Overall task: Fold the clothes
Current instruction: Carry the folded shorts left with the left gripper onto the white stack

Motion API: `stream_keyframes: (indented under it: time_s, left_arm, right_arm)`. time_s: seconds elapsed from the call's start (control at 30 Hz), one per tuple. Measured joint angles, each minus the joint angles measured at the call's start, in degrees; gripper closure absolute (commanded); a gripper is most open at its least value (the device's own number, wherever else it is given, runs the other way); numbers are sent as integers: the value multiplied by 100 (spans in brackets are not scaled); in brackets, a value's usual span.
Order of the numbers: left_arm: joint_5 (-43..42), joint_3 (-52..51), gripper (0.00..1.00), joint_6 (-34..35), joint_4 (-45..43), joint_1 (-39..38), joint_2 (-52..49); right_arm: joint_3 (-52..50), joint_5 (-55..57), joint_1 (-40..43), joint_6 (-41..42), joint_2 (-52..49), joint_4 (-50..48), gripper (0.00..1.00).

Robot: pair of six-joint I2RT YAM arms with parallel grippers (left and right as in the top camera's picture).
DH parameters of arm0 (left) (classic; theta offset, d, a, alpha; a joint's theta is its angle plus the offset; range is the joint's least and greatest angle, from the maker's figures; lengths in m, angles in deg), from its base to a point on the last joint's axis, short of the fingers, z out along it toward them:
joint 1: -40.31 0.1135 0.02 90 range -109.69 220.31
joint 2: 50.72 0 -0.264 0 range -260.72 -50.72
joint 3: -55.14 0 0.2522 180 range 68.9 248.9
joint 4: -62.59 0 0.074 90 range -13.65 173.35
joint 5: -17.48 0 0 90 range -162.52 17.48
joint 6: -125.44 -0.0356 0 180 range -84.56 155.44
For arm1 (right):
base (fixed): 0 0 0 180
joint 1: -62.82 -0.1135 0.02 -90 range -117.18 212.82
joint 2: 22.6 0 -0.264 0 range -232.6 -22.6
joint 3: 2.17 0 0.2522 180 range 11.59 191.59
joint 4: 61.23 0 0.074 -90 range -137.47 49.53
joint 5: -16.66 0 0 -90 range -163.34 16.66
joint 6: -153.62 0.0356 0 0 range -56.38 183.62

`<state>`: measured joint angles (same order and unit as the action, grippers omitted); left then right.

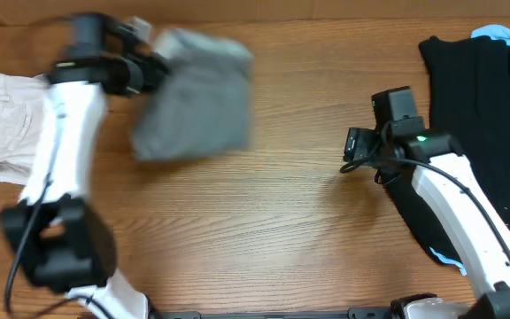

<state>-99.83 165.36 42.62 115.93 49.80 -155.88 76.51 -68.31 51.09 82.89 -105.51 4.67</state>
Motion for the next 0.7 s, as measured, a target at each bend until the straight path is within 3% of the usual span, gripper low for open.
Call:
stream_keyframes:
  time_s: [0.2, 0.3, 0.53, 0.7]
  left_arm:
    - [422, 66, 95, 629, -632, 1303, 203]
    - [697, 66, 89, 839, -715, 1705, 146]
    - [1213, 66, 93, 1023, -435, 2083, 4]
    - [1421, 66, 88, 1051, -317, 2203, -39]
  right_arm:
    - [0, -17, 0, 2, 26, 280, 17]
    - [0, -15, 0, 0, 26, 323, 17]
    - [0, -15, 0, 2, 26, 398, 17]
    - [0, -15, 0, 0, 24, 402, 17]
